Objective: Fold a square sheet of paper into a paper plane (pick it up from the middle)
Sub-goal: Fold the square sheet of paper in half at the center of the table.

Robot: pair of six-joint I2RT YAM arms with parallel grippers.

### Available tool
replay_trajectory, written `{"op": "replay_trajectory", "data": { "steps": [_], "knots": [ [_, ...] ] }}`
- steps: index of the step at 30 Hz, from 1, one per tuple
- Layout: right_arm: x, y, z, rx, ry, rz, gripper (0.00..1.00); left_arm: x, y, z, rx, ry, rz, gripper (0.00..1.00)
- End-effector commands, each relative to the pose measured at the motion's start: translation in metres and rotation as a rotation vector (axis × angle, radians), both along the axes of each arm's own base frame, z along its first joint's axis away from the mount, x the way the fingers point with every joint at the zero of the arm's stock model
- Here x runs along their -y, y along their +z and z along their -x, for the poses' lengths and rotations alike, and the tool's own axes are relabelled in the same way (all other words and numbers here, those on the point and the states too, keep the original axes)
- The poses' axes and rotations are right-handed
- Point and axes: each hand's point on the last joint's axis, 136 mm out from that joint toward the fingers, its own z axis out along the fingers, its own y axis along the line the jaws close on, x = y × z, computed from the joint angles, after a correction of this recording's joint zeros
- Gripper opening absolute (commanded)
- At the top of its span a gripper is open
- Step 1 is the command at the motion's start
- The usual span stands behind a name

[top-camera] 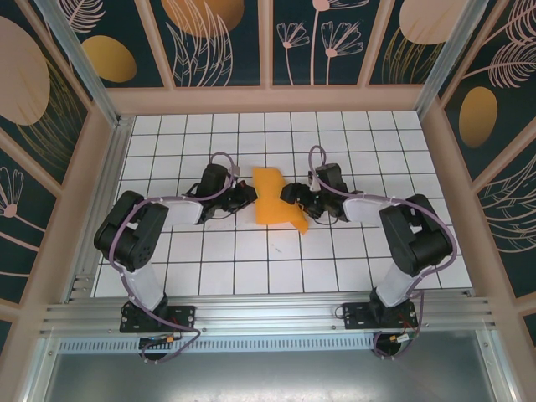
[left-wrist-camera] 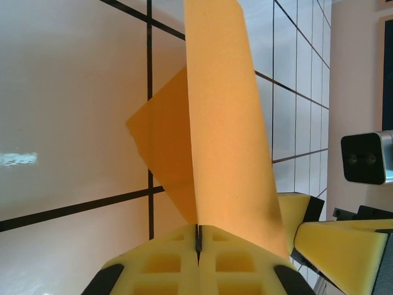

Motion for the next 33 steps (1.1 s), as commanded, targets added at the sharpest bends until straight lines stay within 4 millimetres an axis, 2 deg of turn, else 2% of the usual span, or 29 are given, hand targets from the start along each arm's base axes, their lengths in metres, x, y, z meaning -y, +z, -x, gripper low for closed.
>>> {"op": "replay_trajectory", "data": {
  "steps": [1, 5, 9, 16, 20, 24, 27, 33],
  "knots": [
    [0.017, -0.004, 0.005, 0.009, -0.011, 0.103, 0.87, 0.011, -0.002, -0.001, -0.002, -0.023, -0.004, 0.0],
    [0.027, 0.001, 0.003, 0.041, -0.003, 0.181, 0.87, 0.018, -0.001, -0.003, -0.009, -0.03, 0.005, 0.0],
    [0.024, 0.008, 0.006, 0.062, 0.066, 0.2, 0.85, 0.029, -0.002, -0.001, -0.025, -0.037, 0.016, 0.0],
    [0.024, -0.001, 0.019, 0.01, 0.119, 0.197, 0.75, 0.051, 0.008, 0.01, -0.021, -0.009, 0.097, 0.0],
    [0.02, -0.004, 0.032, -0.03, 0.139, 0.137, 0.67, 0.067, 0.008, 0.018, -0.023, 0.008, 0.136, 0.0],
    [0.014, -0.006, 0.046, -0.072, 0.146, 0.064, 0.6, 0.064, -0.002, 0.024, -0.034, 0.027, 0.126, 0.0],
    [0.015, -0.007, 0.05, -0.088, 0.138, 0.049, 0.59, 0.061, -0.012, 0.028, -0.052, 0.019, 0.096, 0.0],
    [0.025, 0.0, 0.031, -0.02, 0.093, 0.13, 0.66, 0.051, -0.026, 0.033, -0.076, 0.045, 0.054, 0.0]
  ]
}}
